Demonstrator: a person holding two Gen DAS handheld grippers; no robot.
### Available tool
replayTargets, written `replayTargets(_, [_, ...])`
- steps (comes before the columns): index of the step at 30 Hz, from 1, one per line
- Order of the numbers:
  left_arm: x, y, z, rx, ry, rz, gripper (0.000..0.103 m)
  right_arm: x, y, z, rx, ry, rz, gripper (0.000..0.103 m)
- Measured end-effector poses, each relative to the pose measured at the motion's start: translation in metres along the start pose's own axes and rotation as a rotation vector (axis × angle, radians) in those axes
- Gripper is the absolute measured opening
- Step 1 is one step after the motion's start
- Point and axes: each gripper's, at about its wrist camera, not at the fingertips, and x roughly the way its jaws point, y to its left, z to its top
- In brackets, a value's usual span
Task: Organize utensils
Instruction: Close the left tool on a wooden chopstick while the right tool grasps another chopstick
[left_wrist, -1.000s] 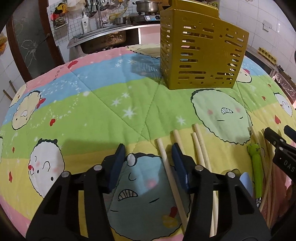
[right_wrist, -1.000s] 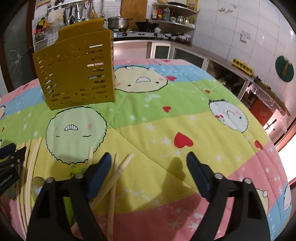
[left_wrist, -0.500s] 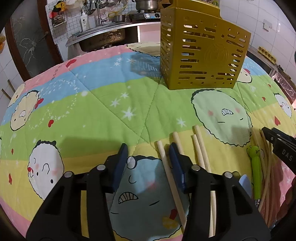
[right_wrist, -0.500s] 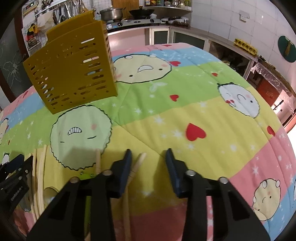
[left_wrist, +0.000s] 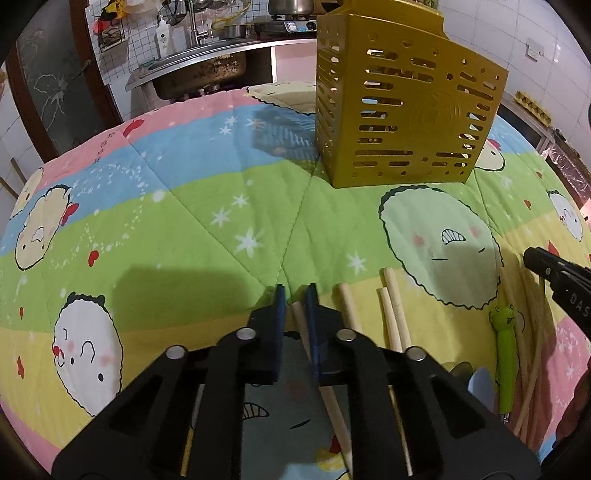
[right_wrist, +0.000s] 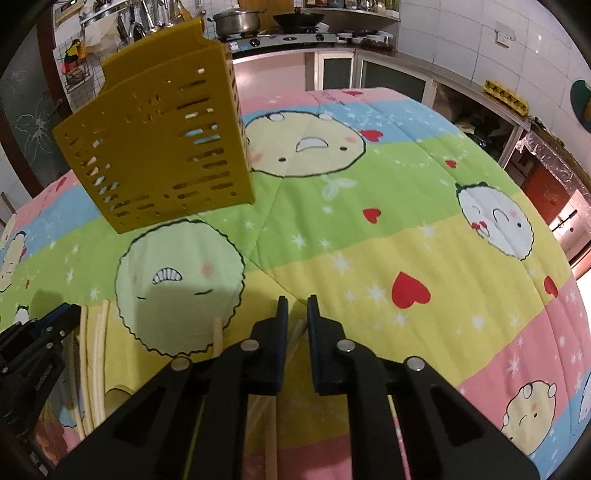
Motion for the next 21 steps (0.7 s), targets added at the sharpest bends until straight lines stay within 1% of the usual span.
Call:
replayTargets(3, [-0.003,-0.001,0.002,-0.006,-0.008,-0.008,0.007,-0.008,0.001,0.005,-0.008,-0.028,0.017,0.010])
replayTargets(10, [-0.030,-0.002,0.010,-0.012,-0.096,-0.013,0.006,-0.034,0.001,0.020,-0.015,-0.110,0.058,0.010])
replayTargets(14, [-0.054,0.001,0.020,-0.030,-0.161,-0.035,0.005,-0.051,0.002,0.031,-0.016,-0.163,0.081,0.009])
replayTargets(18, [-0.083,0.004,0.029,-0.038,-0.258,-0.040,0.005,-0.066,0.000,0.041,-0.012,-0.216,0.103,0.009])
replayTargets(21, [-0.100,0.008,0.036,-0.063,-0.318,-0.045,0.005,-0.076,0.000,0.051,-0.012,-0.252,0.114,0.008])
